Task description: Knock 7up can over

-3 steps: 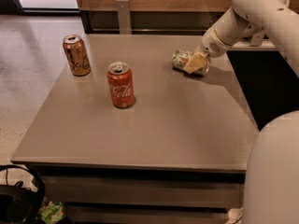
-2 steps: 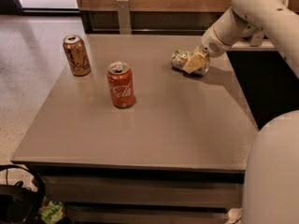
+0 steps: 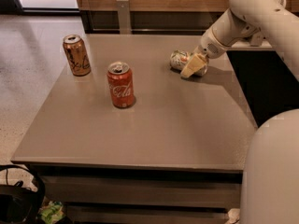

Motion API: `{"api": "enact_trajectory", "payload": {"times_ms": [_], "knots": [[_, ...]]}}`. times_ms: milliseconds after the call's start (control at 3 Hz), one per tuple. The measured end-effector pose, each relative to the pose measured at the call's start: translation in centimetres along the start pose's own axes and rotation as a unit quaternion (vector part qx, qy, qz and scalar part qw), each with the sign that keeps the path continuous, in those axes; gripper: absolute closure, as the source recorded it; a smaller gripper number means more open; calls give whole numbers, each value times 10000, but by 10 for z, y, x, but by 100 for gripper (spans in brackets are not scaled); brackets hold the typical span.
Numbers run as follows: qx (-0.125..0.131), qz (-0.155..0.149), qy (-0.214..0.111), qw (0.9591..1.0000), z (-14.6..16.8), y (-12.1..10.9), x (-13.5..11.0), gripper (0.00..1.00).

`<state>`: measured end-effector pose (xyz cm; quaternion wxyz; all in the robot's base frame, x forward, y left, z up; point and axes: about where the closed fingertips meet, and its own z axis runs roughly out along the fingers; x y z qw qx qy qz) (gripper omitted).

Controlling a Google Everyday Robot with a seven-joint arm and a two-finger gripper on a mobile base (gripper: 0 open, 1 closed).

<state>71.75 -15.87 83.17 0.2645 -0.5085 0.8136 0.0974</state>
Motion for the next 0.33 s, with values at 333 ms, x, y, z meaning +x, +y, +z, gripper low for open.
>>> {"api": "enact_trajectory", "payload": {"times_ms": [333], "knots": [[0,0,0,10000,0,0,0,0]]}}
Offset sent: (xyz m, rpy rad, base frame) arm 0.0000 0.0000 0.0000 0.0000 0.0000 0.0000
